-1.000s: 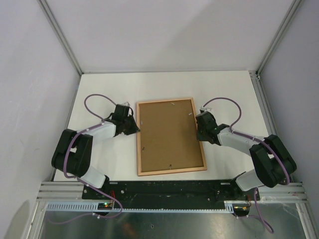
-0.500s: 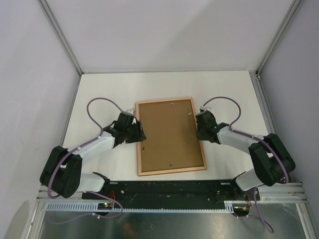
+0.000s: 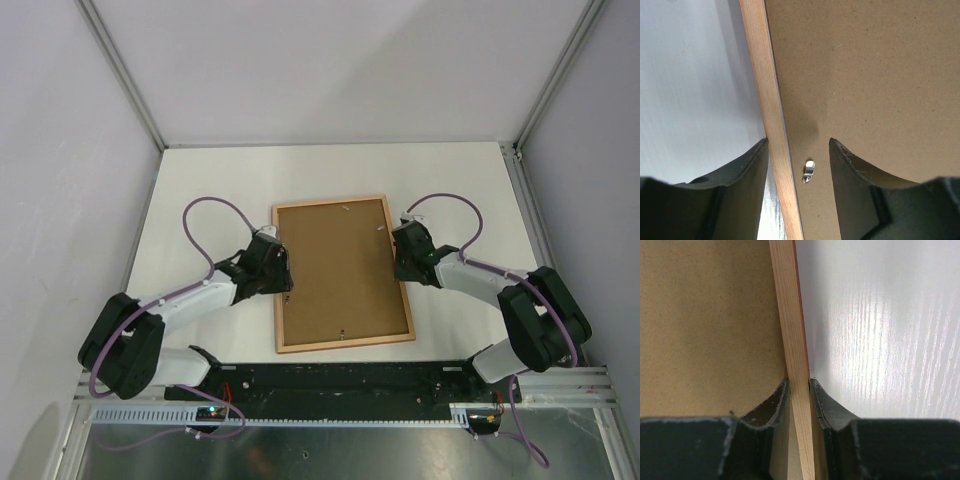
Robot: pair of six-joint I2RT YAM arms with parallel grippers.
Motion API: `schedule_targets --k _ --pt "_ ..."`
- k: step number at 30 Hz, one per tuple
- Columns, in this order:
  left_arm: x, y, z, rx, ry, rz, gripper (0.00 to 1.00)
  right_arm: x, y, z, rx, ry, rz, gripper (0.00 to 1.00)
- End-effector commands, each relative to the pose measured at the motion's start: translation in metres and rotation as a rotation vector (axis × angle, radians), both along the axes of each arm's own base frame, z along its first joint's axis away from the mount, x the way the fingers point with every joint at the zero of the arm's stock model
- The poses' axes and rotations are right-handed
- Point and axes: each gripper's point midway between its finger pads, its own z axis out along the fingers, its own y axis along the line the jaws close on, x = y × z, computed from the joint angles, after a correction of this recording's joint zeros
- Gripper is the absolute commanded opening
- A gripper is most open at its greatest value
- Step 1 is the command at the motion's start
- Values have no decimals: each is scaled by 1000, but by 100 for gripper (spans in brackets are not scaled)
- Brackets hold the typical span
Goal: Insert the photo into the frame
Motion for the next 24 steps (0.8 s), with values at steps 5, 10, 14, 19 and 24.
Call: schedule_targets --k 5,10,14,19,24 --pt "-31 14 -16 60 66 31 56 2 3 -7 4 28 -2 0" --pt "-33 18 -11 58 44 42 60 2 4 -8 5 29 -1 0" --pt "-39 17 -14 63 57 22 63 2 4 -9 4 32 -2 0" --pt "-42 16 -18 74 71 10 63 3 5 -10 11 32 -2 0" --pt "-35 18 -19 92 63 52 64 1 6 -11 10 37 0 0"
